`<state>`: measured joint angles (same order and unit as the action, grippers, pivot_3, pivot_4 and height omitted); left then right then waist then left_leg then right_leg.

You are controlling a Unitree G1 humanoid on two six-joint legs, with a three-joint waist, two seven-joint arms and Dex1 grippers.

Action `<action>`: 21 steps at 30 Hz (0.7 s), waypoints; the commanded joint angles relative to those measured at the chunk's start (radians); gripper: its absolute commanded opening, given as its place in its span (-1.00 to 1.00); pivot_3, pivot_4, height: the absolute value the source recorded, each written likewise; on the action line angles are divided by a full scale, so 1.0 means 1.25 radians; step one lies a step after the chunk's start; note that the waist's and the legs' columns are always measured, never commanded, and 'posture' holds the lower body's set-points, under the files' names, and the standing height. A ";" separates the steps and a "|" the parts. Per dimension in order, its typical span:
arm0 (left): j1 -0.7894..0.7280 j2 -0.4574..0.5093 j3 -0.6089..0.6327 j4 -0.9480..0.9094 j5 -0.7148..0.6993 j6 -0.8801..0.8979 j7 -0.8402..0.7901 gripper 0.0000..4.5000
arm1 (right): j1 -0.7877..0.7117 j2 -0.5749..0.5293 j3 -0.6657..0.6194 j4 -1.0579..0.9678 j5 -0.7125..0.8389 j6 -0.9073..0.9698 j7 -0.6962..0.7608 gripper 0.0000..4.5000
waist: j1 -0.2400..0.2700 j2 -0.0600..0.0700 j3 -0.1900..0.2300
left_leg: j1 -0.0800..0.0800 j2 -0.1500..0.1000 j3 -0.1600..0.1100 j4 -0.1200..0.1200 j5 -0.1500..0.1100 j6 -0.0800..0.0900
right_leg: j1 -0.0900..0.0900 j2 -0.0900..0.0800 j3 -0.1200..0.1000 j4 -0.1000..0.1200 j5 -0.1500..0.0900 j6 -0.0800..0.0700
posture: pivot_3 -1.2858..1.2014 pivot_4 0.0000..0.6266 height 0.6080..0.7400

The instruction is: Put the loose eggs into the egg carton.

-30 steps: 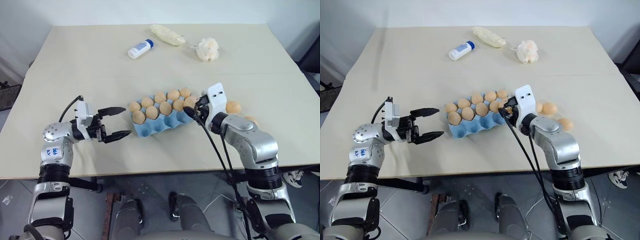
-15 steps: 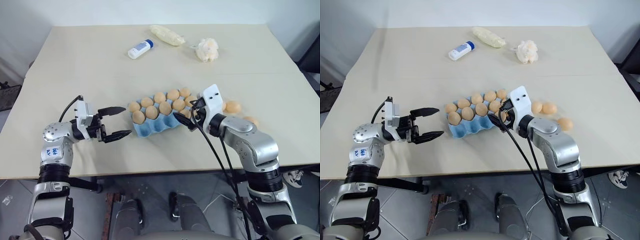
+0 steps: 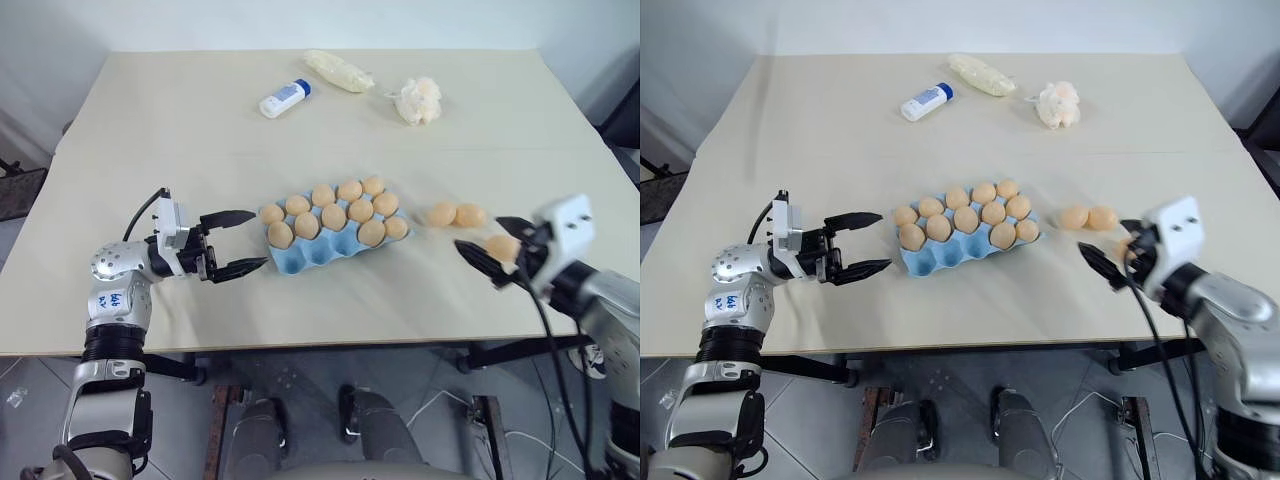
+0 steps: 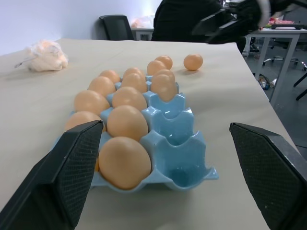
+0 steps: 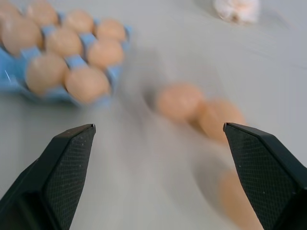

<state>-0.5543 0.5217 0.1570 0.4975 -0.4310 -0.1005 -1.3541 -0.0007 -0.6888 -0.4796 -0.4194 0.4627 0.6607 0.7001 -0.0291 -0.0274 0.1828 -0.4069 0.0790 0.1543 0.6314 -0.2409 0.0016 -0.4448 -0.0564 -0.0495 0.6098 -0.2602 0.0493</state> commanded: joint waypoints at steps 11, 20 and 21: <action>-0.046 -0.005 0.004 0.043 -0.006 -0.024 -0.020 1.00 | 0.090 -0.034 -0.126 0.074 0.012 -0.140 0.059 0.99 | 0.000 0.000 0.000 | 0.001 0.000 0.000 0.002 0.000 -0.004 | 0.000 0.002 0.002 0.000 0.000 0.000 | 0.03 -0.52 1.00; -0.052 -0.006 0.003 0.048 -0.004 -0.025 -0.019 1.00 | -0.068 0.008 -0.020 0.245 -0.045 -0.219 -0.010 0.99 | -0.003 -0.001 0.000 | 0.001 0.000 0.001 0.002 0.002 -0.001 | 0.000 0.001 0.003 0.000 0.000 0.000 | 0.03 -0.52 1.00; -0.053 -0.006 0.002 0.048 -0.004 -0.026 -0.019 1.00 | -0.086 0.011 -0.009 0.268 -0.052 -0.227 -0.016 0.99 | -0.002 -0.001 0.000 | 0.001 0.000 0.001 0.002 0.002 -0.001 | 0.000 0.000 0.003 0.000 0.000 -0.001 | 0.03 -0.52 1.00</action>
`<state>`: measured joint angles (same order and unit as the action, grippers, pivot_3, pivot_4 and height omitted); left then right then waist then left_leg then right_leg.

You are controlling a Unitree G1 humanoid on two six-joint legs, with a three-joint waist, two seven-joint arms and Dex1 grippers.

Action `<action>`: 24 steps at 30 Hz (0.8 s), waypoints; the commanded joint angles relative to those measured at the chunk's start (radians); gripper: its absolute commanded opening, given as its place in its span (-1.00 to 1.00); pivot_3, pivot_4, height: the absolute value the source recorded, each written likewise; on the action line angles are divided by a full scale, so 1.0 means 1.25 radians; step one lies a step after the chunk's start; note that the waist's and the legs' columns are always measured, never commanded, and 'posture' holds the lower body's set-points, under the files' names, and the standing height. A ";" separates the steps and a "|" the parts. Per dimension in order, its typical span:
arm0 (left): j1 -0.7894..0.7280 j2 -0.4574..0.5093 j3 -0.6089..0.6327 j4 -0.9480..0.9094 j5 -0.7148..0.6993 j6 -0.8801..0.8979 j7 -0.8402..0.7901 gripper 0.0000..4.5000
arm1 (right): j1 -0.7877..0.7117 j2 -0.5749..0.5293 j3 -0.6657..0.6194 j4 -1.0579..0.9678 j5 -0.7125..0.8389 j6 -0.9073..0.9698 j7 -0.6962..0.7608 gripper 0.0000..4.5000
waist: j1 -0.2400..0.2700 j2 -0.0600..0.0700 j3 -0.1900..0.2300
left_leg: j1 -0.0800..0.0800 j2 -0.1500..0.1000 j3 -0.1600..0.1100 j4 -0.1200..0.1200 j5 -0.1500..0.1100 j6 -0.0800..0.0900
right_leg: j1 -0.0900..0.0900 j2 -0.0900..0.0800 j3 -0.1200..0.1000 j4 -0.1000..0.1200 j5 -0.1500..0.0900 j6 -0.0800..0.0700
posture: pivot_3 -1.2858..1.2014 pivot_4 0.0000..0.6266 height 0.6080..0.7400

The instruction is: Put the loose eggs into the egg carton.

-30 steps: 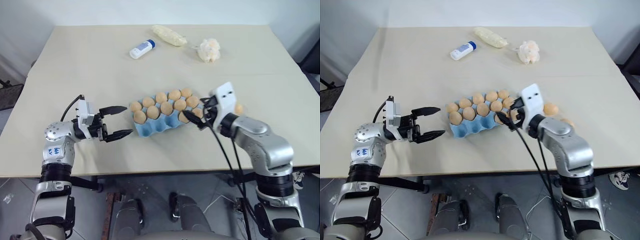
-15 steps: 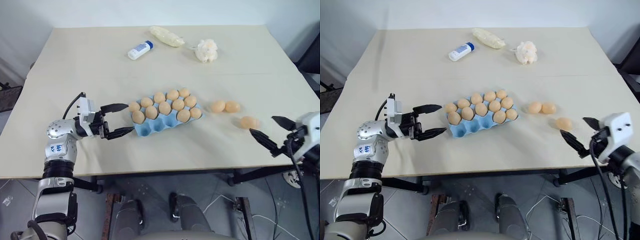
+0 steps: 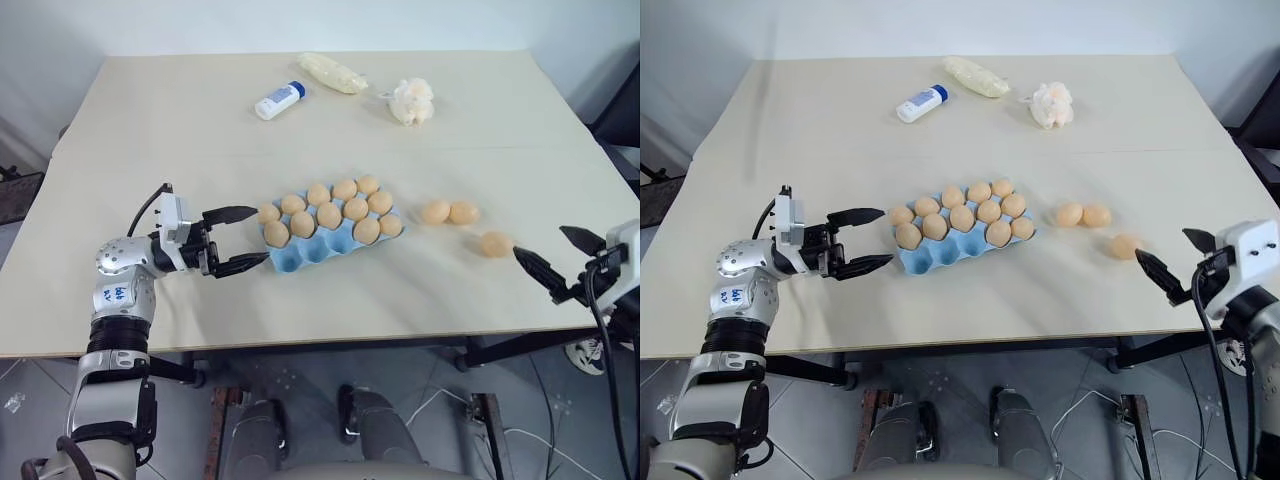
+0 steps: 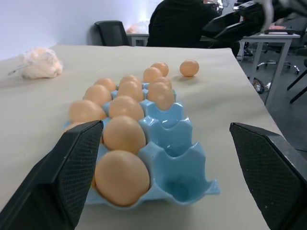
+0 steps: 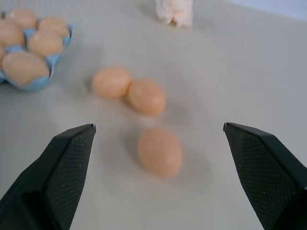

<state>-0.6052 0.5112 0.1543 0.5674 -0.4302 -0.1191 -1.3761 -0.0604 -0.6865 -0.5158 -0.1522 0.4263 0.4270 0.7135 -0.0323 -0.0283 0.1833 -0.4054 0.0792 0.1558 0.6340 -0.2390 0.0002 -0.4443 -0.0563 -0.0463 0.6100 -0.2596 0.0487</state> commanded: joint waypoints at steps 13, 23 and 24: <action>0.015 0.012 0.015 -0.049 -0.013 -0.005 0.020 1.00 | -0.244 0.061 0.150 0.388 -0.123 -0.145 -0.112 0.99 | 0.003 0.000 0.000 | 0.000 -0.001 0.000 -0.002 0.000 0.000 | -0.001 -0.002 -0.001 0.003 0.000 0.000 | 0.03 -0.52 1.00; 0.027 0.010 0.016 -0.066 -0.014 0.001 0.032 1.00 | -0.218 0.077 0.146 0.397 -0.127 -0.132 -0.156 0.59 | -0.001 0.000 0.000 | 0.000 -0.001 0.000 0.001 0.000 0.000 | -0.001 -0.003 0.000 0.007 0.000 0.000 | 0.03 -0.52 1.00; 0.026 0.009 0.015 -0.065 -0.013 0.000 0.032 1.00 | -0.216 0.079 0.143 0.392 -0.121 -0.129 -0.156 0.42 | -0.002 0.000 0.000 | 0.001 -0.001 0.000 0.001 0.000 0.000 | -0.001 -0.003 0.000 0.007 0.000 0.000 | 0.03 -0.52 1.00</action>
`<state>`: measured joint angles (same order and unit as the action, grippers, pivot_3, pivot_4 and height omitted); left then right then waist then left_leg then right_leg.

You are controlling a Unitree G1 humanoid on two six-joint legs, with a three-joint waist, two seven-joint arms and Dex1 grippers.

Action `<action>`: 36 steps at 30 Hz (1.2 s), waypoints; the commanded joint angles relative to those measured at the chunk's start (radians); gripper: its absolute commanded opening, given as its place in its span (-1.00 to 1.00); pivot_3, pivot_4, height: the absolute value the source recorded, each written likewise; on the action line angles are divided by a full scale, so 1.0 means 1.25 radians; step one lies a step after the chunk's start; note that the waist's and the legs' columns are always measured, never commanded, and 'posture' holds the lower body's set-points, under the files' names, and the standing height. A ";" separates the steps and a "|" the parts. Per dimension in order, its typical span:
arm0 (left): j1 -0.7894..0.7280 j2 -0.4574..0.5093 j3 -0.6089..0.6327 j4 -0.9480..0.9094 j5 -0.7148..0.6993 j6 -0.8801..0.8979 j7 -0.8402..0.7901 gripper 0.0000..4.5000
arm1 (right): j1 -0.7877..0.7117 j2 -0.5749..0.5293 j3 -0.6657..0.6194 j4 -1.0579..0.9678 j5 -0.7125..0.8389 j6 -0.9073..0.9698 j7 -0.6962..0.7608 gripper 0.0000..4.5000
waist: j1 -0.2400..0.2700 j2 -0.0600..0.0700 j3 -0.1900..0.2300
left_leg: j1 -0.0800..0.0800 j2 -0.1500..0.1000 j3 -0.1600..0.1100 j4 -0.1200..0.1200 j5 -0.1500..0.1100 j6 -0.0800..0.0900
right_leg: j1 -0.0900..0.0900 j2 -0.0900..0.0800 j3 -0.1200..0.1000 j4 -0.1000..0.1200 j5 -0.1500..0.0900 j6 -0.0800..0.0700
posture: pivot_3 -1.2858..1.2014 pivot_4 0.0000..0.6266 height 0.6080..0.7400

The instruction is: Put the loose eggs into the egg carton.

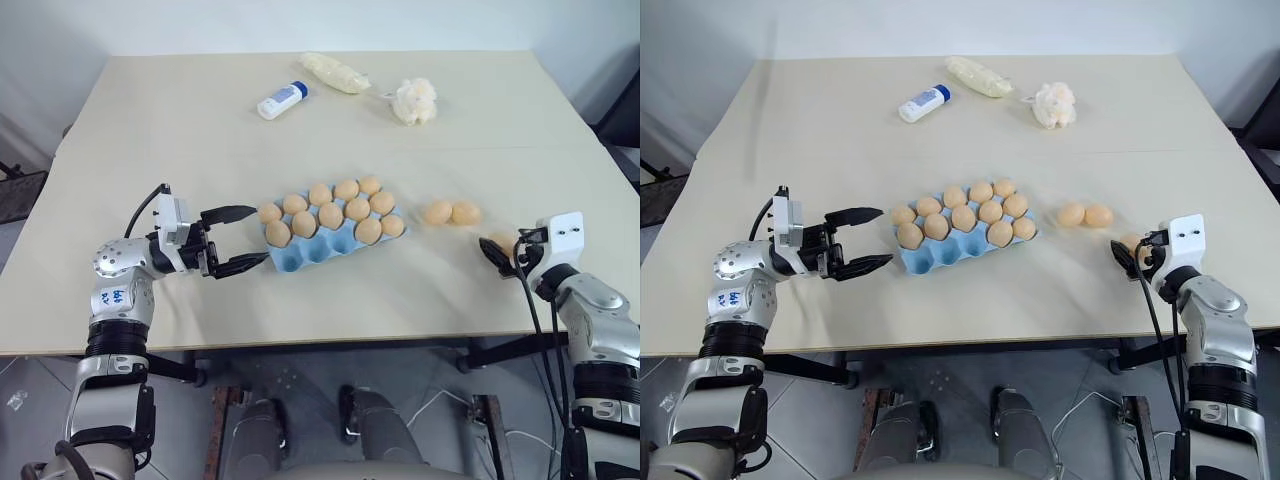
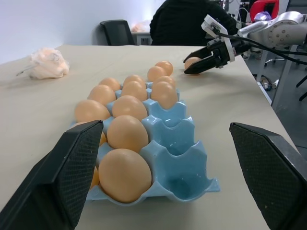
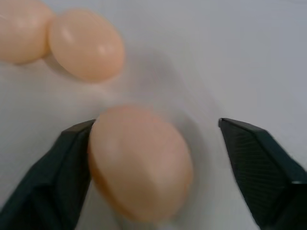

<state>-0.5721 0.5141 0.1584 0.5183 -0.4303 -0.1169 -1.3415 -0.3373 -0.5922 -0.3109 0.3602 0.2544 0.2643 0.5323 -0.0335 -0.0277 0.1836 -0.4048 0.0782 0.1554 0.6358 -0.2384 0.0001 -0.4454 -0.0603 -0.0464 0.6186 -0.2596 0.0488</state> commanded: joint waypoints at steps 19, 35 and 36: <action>0.010 0.019 0.019 -0.033 -0.019 -0.002 -0.008 1.00 | -0.020 0.089 0.099 -0.530 0.139 0.279 -0.080 -0.34 | -0.006 0.000 0.000 | 0.000 0.003 -0.001 0.000 0.000 0.000 | 0.000 0.000 0.000 0.001 0.000 -0.001 | 0.03 -0.52 1.00; 0.042 0.040 0.042 -0.072 -0.030 0.007 -0.002 1.00 | -0.148 0.229 0.374 -0.500 0.070 0.340 -0.076 -0.34 | 0.001 0.000 0.000 | -0.001 0.003 -0.001 -0.002 0.000 0.000 | -0.001 -0.001 -0.002 0.000 -0.001 -0.002 | 0.03 -0.52 1.00; 0.044 0.041 0.043 -0.074 -0.031 0.008 -0.001 1.00 | -0.148 0.227 0.379 -0.499 0.067 0.343 -0.074 -0.34 | 0.001 0.000 0.000 | -0.001 0.003 -0.001 -0.002 0.000 0.000 | -0.001 -0.001 -0.002 0.000 -0.001 -0.002 | 0.03 -0.52 1.00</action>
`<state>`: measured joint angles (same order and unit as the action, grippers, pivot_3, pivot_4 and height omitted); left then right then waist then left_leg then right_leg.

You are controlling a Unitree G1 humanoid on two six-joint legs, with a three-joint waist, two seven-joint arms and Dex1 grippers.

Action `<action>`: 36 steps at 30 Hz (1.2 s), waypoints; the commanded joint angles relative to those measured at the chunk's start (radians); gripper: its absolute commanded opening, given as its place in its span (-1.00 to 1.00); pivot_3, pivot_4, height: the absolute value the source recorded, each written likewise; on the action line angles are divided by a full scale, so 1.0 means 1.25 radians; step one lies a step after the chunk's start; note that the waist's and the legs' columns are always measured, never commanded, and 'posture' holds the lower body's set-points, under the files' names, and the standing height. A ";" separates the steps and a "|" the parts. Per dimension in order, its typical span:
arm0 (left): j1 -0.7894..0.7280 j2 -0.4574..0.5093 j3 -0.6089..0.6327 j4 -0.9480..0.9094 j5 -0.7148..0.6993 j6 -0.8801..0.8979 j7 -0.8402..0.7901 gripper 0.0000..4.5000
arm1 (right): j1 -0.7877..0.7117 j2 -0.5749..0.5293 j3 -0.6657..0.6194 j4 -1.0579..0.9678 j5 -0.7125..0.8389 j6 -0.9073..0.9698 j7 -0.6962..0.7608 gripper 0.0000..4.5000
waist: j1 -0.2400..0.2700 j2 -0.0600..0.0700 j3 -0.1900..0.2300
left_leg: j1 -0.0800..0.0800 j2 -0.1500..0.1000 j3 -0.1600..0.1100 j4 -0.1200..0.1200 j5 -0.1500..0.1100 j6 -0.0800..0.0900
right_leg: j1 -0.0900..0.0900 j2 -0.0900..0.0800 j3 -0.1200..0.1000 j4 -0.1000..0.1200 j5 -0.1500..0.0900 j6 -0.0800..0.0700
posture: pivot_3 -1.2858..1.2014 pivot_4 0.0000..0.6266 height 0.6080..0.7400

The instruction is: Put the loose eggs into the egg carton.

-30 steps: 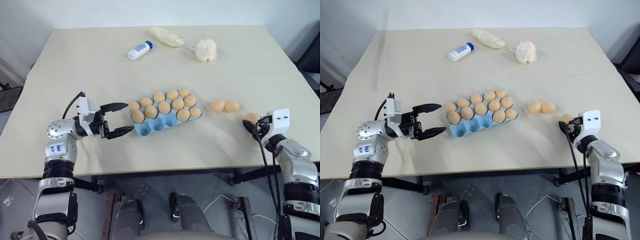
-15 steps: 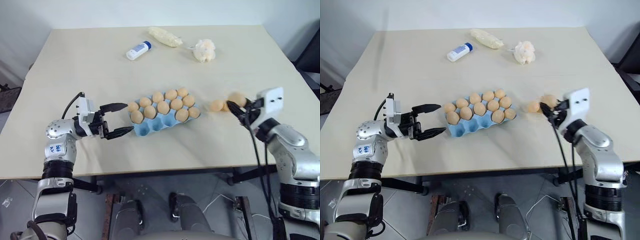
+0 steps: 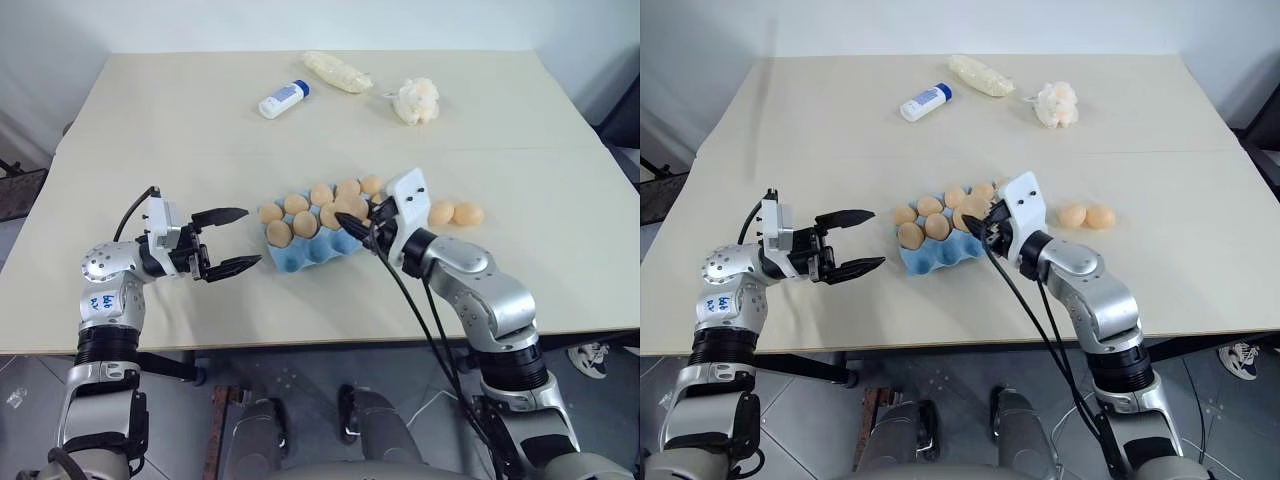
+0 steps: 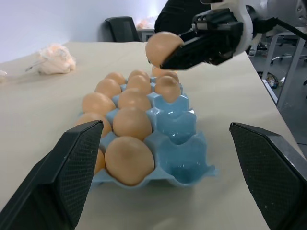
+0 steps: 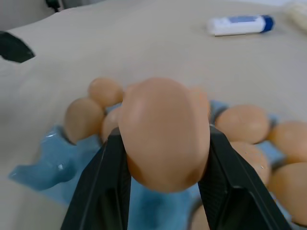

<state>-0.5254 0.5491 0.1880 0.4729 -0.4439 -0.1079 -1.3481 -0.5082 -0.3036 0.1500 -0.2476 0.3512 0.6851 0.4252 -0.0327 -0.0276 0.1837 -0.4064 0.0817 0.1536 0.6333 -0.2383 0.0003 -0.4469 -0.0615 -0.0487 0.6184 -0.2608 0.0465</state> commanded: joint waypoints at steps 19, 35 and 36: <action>0.016 0.008 0.019 -0.044 -0.029 -0.001 0.012 1.00 | -0.018 -0.034 -0.005 -0.052 -0.017 0.045 0.063 0.98 | 0.000 0.000 0.000 | 0.000 0.000 0.000 0.000 0.000 0.000 | 0.000 0.000 0.000 0.000 0.000 0.000 | 0.03 -0.52 1.00; -0.006 -0.005 0.007 -0.015 -0.026 -0.010 0.010 1.00 | 0.199 -0.352 -0.367 -0.038 0.070 -0.088 0.273 0.98 | 0.004 0.000 0.000 | -0.001 -0.002 0.000 -0.002 -0.001 0.000 | 0.001 0.001 -0.001 -0.006 0.000 0.001 | 0.03 -0.52 1.00; -0.008 -0.006 0.006 -0.012 -0.025 -0.011 0.009 1.00 | 0.214 -0.367 -0.384 -0.015 0.072 -0.102 0.289 0.98 | 0.004 0.000 0.000 | -0.001 -0.002 0.000 -0.002 -0.001 0.000 | 0.001 0.001 -0.001 -0.006 0.000 0.001 | 0.03 -0.52 1.00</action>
<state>-0.5199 0.5412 0.1868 0.4583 -0.4652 -0.1085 -1.3332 -0.2506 -0.7380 -0.2759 -0.2871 0.4395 0.6078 0.7517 -0.0283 -0.0281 0.1839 -0.4071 0.0787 0.1538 0.6308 -0.2401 0.0004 -0.4458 -0.0597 -0.0495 0.6106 -0.2604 0.0475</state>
